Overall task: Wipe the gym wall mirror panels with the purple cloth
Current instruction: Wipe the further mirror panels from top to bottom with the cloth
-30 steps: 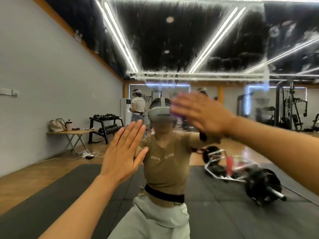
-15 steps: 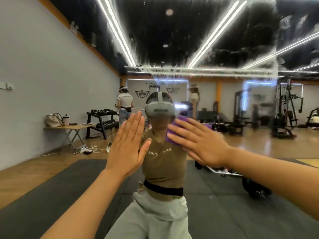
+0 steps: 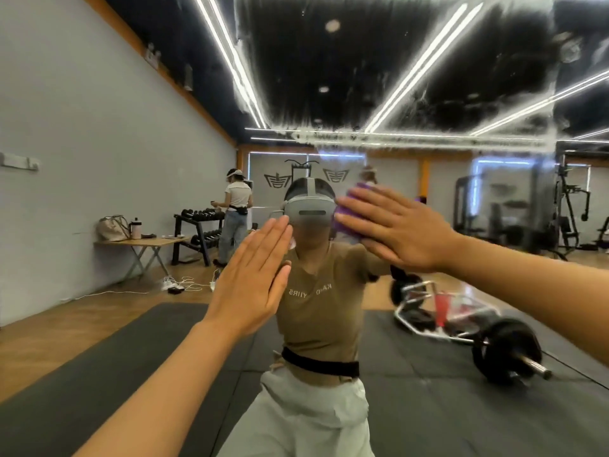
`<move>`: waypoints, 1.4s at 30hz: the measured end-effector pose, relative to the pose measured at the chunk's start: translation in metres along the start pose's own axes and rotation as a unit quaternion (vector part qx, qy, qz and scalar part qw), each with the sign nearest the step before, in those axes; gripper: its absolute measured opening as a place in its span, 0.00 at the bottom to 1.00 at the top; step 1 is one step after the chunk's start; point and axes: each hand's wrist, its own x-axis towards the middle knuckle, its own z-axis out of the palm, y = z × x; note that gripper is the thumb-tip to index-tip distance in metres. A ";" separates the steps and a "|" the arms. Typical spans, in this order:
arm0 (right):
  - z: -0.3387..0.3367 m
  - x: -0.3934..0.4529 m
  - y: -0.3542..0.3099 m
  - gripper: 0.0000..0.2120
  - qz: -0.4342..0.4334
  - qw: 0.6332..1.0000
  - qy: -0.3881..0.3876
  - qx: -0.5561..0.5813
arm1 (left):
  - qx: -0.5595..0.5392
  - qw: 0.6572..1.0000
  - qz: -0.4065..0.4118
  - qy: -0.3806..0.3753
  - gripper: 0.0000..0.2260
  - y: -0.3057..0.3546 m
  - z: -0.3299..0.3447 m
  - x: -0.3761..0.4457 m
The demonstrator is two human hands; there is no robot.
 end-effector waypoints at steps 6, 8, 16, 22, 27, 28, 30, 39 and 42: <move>-0.013 0.060 0.037 0.27 0.239 0.966 0.098 0.012 | 0.028 0.999 -0.036 0.018 0.28 -0.019 -0.006 -0.014; -0.003 0.064 0.019 0.27 0.255 0.959 0.121 0.004 | 0.020 0.999 -0.034 0.013 0.28 -0.020 -0.004 -0.015; 0.026 -0.005 -0.091 0.26 0.017 1.000 0.010 0.005 | 0.023 0.999 -0.023 0.019 0.28 -0.023 -0.001 -0.016; 0.037 -0.040 -0.116 0.28 -0.188 0.977 -0.097 0.010 | 0.014 1.000 -0.007 0.008 0.27 -0.027 -0.006 -0.016; 0.012 0.019 -0.030 0.25 -0.043 0.999 -0.020 -0.017 | 0.022 1.000 0.013 -0.009 0.27 -0.034 -0.014 -0.016; 0.005 0.034 -0.011 0.25 0.011 1.000 0.003 -0.023 | 0.031 0.999 0.018 -0.007 0.27 -0.035 -0.015 -0.015; -0.009 0.057 0.019 0.25 0.094 0.995 0.026 -0.016 | 0.044 0.999 0.025 -0.002 0.27 -0.036 -0.016 -0.015; 0.015 0.056 -0.050 0.25 0.115 0.991 0.068 -0.004 | 0.075 0.997 0.013 0.027 0.28 -0.033 -0.005 -0.017; 0.029 0.021 -0.094 0.27 -0.004 1.000 0.002 0.018 | 0.067 0.997 -0.028 0.033 0.30 -0.033 -0.006 -0.021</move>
